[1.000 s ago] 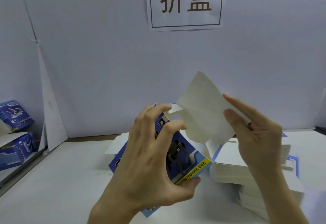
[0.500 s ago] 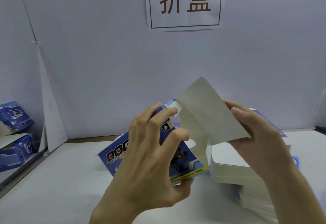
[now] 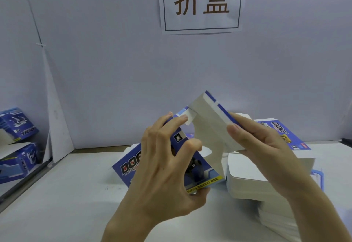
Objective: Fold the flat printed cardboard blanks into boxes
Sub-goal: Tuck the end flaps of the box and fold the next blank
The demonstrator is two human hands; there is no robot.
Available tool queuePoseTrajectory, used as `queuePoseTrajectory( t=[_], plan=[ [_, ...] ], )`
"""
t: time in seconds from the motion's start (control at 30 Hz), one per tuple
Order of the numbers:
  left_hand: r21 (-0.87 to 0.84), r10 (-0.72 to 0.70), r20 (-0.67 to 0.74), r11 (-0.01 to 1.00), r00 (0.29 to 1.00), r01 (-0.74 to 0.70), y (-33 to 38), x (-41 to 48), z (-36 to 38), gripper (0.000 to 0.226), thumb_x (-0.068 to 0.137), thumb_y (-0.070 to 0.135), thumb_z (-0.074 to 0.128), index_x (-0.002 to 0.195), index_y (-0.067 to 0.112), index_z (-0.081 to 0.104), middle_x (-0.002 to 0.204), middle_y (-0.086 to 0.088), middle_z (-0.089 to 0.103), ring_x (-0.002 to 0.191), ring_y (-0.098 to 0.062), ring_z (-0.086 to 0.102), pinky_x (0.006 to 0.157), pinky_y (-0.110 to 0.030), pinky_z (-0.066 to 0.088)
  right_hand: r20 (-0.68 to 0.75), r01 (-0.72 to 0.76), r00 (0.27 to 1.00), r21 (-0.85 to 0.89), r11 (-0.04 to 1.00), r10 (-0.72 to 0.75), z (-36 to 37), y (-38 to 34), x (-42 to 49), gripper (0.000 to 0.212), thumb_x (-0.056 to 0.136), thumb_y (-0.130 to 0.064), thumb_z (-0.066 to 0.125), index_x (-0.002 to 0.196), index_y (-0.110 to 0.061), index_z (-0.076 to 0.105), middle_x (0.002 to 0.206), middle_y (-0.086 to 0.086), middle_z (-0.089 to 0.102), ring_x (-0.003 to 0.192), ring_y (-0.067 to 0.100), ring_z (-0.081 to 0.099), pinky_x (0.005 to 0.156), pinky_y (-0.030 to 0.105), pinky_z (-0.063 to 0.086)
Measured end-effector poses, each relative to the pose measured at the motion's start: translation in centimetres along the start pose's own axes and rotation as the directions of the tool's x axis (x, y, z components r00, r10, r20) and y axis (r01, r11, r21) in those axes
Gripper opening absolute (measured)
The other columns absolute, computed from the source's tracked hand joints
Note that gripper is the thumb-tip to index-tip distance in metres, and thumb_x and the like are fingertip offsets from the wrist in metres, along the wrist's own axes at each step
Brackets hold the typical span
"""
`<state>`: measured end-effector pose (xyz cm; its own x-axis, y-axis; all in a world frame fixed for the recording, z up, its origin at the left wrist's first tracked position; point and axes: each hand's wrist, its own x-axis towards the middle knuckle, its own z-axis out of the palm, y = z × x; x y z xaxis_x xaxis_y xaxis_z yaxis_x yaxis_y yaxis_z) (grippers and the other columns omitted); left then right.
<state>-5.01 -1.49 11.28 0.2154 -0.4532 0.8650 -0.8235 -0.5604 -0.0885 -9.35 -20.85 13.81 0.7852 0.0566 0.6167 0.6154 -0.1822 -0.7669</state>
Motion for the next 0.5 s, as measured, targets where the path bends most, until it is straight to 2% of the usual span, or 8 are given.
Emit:
queuePoseTrajectory(
  t=[0.07,0.1,0.17,0.23,0.33,0.43,0.5],
  plan=[
    [-0.031,-0.018,-0.002,0.999,1.000,0.018,-0.2,0.0,-0.3,0.069,0.054,0.047,0.081,0.107,0.023,0.044,0.137,-0.005,0.027,0.134,-0.033,0.032,0.087,-0.053,0.049,0.055,-0.029,0.998,0.022,0.999,0.027,-0.5,-0.1,-0.3,0.039,0.079,-0.039,0.066,0.116,-0.048,0.064,0.113,-0.011,0.071,0.105,0.007,0.066,0.086,0.018,0.051],
    [-0.032,-0.016,-0.002,0.999,1.000,0.016,-0.3,0.0,-0.4,0.069,0.054,0.048,0.081,0.106,0.023,0.044,0.137,-0.005,0.027,0.134,-0.032,0.033,0.088,-0.052,0.049,0.056,-0.041,0.998,0.005,0.999,0.041,-0.8,-0.2,-0.4,0.044,0.076,-0.033,0.068,0.117,-0.050,0.063,0.112,-0.013,0.071,0.102,0.005,0.067,0.083,0.015,0.051],
    [-0.027,0.005,-0.003,1.000,1.000,-0.005,-0.2,0.0,-0.6,0.068,0.054,0.047,0.081,0.106,0.023,0.044,0.136,-0.004,0.028,0.134,-0.032,0.034,0.088,-0.052,0.049,0.012,-0.018,1.000,-0.149,0.989,0.020,-1.1,-0.1,-0.7,0.055,0.073,-0.016,0.074,0.112,-0.053,0.063,0.099,-0.023,0.070,0.087,-0.006,0.066,0.070,0.005,0.048],
    [-0.018,0.026,-0.011,1.000,1.000,-0.026,0.0,0.1,-0.5,0.066,0.055,0.046,0.080,0.105,0.022,0.044,0.135,-0.005,0.030,0.133,-0.032,0.035,0.089,-0.053,0.047,-0.024,-0.001,1.000,-0.275,0.961,-0.006,-1.1,0.0,-0.8,0.067,0.073,-0.006,0.083,0.111,-0.055,0.059,0.096,-0.029,0.068,0.085,-0.008,0.065,0.066,0.004,0.047],
    [0.011,0.028,-0.022,1.000,0.999,-0.027,0.0,0.2,-0.6,0.065,0.055,0.044,0.081,0.104,0.022,0.044,0.134,-0.005,0.032,0.132,-0.033,0.036,0.092,-0.054,0.045,-0.025,0.022,0.999,-0.418,0.908,-0.036,-0.5,0.1,-0.4,0.072,0.072,-0.027,0.083,0.115,-0.070,0.044,0.108,-0.030,0.062,0.098,0.001,0.063,0.079,0.016,0.052],
    [0.036,0.013,-0.031,0.999,0.999,-0.012,-0.5,0.1,-0.7,0.064,0.056,0.043,0.081,0.105,0.022,0.045,0.134,-0.006,0.033,0.131,-0.034,0.036,0.092,-0.054,0.044,0.024,0.064,0.998,-0.494,0.867,-0.060,0.3,0.2,-0.4,0.067,0.075,-0.047,0.074,0.121,-0.074,0.034,0.111,-0.037,0.058,0.103,-0.007,0.057,0.081,0.006,0.043],
    [0.042,-0.003,-0.046,0.999,0.999,0.005,-0.8,0.1,-0.7,0.062,0.058,0.042,0.080,0.105,0.022,0.044,0.135,-0.007,0.032,0.131,-0.035,0.036,0.093,-0.054,0.042,0.097,0.088,0.994,-0.421,0.903,-0.051,1.3,0.2,-0.3,0.051,0.082,-0.057,0.058,0.127,-0.069,0.037,0.117,-0.038,0.057,0.109,-0.013,0.054,0.084,0.000,0.037]
  ],
)
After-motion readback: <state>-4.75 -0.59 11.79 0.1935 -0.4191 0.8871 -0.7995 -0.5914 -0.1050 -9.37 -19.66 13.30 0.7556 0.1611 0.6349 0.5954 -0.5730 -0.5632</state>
